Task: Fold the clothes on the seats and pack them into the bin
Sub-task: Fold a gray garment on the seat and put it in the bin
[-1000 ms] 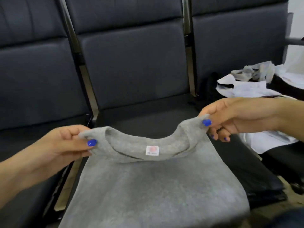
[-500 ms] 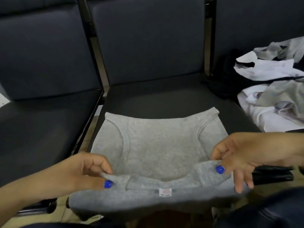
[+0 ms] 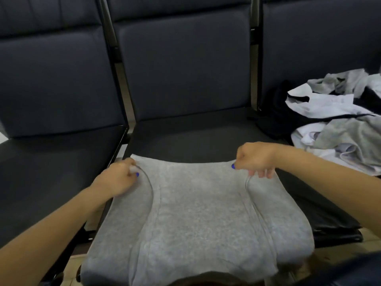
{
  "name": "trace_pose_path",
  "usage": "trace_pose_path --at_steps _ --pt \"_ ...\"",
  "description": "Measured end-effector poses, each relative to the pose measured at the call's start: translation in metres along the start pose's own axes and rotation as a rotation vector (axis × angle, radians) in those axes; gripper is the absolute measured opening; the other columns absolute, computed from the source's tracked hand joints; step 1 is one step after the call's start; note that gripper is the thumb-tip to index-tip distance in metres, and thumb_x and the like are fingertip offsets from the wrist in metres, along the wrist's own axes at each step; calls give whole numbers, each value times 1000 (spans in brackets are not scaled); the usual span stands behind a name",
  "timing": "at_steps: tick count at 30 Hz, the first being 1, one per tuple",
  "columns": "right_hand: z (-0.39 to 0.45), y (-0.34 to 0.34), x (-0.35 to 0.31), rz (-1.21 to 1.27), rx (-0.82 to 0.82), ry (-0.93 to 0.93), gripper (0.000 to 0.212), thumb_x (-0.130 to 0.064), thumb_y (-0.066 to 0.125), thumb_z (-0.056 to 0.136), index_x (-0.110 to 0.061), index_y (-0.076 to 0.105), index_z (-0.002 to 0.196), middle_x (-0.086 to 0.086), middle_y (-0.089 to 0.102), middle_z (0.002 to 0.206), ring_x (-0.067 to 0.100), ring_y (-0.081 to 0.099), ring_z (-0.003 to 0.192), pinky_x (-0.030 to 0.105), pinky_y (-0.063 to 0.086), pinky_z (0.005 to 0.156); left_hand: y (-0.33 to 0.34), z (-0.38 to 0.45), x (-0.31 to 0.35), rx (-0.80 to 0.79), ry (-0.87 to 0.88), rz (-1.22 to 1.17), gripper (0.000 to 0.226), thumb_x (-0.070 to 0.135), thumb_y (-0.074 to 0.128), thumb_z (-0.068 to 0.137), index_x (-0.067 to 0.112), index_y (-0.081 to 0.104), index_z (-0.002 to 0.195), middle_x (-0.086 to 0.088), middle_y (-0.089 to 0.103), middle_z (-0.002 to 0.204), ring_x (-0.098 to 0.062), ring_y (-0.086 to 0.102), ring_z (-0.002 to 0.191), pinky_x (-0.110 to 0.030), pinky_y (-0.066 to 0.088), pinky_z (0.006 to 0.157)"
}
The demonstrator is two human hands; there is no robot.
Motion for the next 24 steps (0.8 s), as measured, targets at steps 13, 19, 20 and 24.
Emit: trace_pose_path --at_steps 13,19,20,24 --pt "37 -40 102 -30 417 294 35 -47 56 89 -13 55 87 9 61 102 28 59 99 32 43 77 -17 4 -18 466 -143 -241 13 29 49 95 17 51 89 -4 60 72 -23 56 64 -33 39 56" --pt "41 -54 102 192 519 244 24 -22 56 91 -3 66 82 9 71 73 24 66 64 32 53 62 -13 7 -22 438 -243 -918 14 18 48 92 7 57 87 -14 66 83 -26 62 75 -34 47 68" --pt "41 -55 102 269 523 232 24 -20 54 92 -3 65 80 9 71 70 23 65 59 30 51 55 -6 9 -24 396 -285 -1068 13 16 48 92 8 56 85 -14 66 85 -27 63 79 -37 49 74" --pt "45 -38 105 677 422 230 19 -12 48 96 -1 55 82 19 67 72 25 61 54 28 51 45 -6 7 -25 397 -330 -989 20 13 54 87 10 46 69 -12 53 73 -25 53 72 -44 48 73"
Point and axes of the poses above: each hand's wrist, its own z-axis towards the middle knuckle, its own y-axis out of the palm, x = y × z, the point moved 9 cm from there along z, towards the middle knuckle
